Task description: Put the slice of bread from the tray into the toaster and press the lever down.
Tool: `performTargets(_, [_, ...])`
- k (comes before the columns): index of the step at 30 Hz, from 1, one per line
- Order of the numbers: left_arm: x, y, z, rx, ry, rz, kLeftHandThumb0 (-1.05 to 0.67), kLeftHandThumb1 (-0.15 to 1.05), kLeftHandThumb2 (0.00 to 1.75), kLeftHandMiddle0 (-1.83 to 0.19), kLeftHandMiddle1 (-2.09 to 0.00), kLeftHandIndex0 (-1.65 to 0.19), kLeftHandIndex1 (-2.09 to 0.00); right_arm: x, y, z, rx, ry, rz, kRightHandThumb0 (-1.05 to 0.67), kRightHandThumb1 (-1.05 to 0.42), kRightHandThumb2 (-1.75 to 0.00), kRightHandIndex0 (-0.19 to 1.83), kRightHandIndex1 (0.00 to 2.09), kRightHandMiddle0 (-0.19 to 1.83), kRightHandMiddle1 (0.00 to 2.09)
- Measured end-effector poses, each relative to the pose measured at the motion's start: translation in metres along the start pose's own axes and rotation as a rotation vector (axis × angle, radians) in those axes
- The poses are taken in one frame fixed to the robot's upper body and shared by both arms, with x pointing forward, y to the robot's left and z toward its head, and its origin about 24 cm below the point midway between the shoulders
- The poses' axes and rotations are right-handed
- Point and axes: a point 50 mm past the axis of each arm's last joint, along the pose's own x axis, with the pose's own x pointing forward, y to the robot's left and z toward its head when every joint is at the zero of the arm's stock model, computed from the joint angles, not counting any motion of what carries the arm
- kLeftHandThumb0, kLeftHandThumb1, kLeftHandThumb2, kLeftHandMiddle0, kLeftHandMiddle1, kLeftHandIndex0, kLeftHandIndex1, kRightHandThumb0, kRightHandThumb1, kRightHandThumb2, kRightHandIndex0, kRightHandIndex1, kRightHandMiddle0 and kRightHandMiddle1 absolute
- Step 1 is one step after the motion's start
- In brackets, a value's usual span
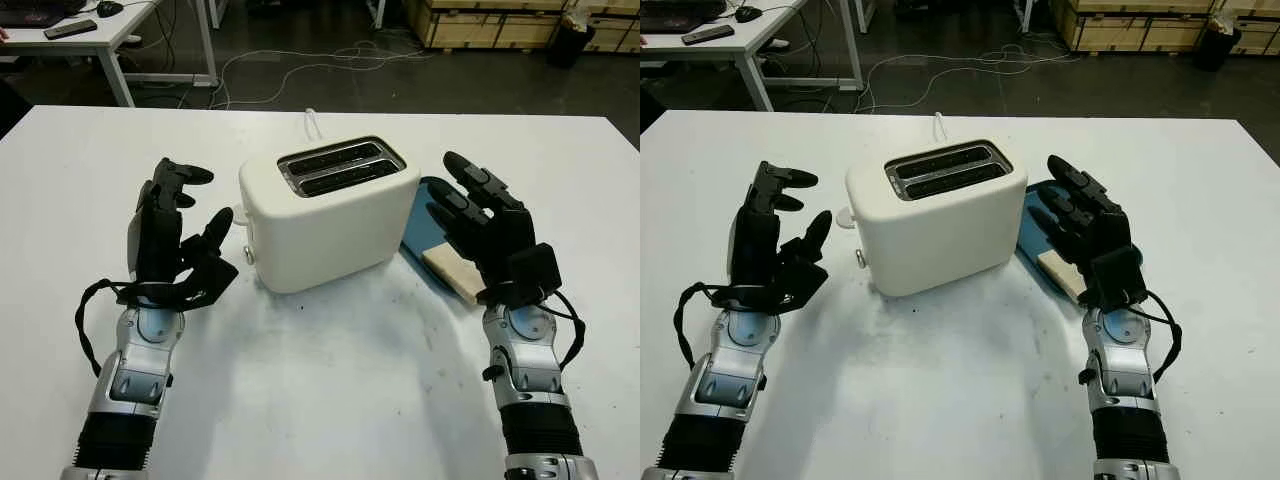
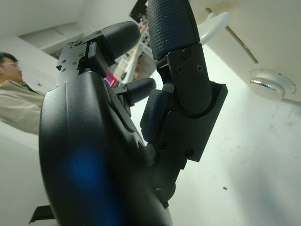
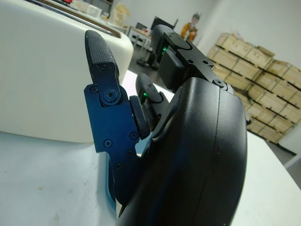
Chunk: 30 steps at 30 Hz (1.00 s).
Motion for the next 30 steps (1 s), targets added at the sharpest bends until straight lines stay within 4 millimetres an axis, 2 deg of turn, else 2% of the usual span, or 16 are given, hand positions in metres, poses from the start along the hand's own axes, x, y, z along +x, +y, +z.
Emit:
performTargets(11, [-0.001, -0.002, 0.001, -0.017, -0.012, 0.001, -0.96, 0.92, 0.73, 0.00, -1.68, 0.00, -1.37, 0.000, -0.001, 0.001, -0.016, -0.003, 0.003, -0.50, -0.88, 0.00, 0.63, 0.00, 0.57, 0.00])
performTargets(15, [-0.002, -0.001, 0.000, -0.016, -0.007, 0.004, -0.95, 0.92, 0.73, 0.00, -1.68, 0.00, -1.37, 0.001, -0.007, 0.004, -0.058, -0.006, 0.049, -0.52, -0.86, 0.00, 0.60, 0.00, 0.55, 0.00])
performTargets(19, [-0.003, -0.002, -0.002, -0.019, -0.013, 0.005, -0.95, 0.92, 0.73, 0.00, -1.69, 0.00, -1.38, -0.002, -0.029, 0.011, -0.148, -0.025, 0.093, -0.51, -0.83, 0.00, 0.59, 0.01, 0.54, 0.00])
performTargets(23, [-0.003, -0.002, -0.002, -0.020, -0.015, 0.009, -0.95, 0.92, 0.73, 0.00, -1.69, 0.00, -1.36, -0.011, -0.062, 0.021, -0.372, -0.025, 0.088, -0.54, -0.82, 0.00, 0.63, 0.02, 0.57, 0.02])
performTargets(26, [-0.003, -0.001, -0.002, -0.019, -0.015, 0.011, -0.95, 0.92, 0.73, 0.00, -1.62, 0.00, -1.29, -0.021, -0.084, 0.025, -0.534, -0.004, 0.095, -0.51, -0.78, 0.00, 0.63, 0.01, 0.59, 0.01])
performTargets(30, [-0.003, 0.001, -0.003, -0.010, -0.016, 0.015, -0.95, 0.92, 0.74, 0.00, -1.51, 0.00, -1.15, -0.032, -0.101, 0.027, -0.726, -0.005, 0.130, -0.48, -0.75, 0.00, 0.59, 0.00, 0.57, 0.00])
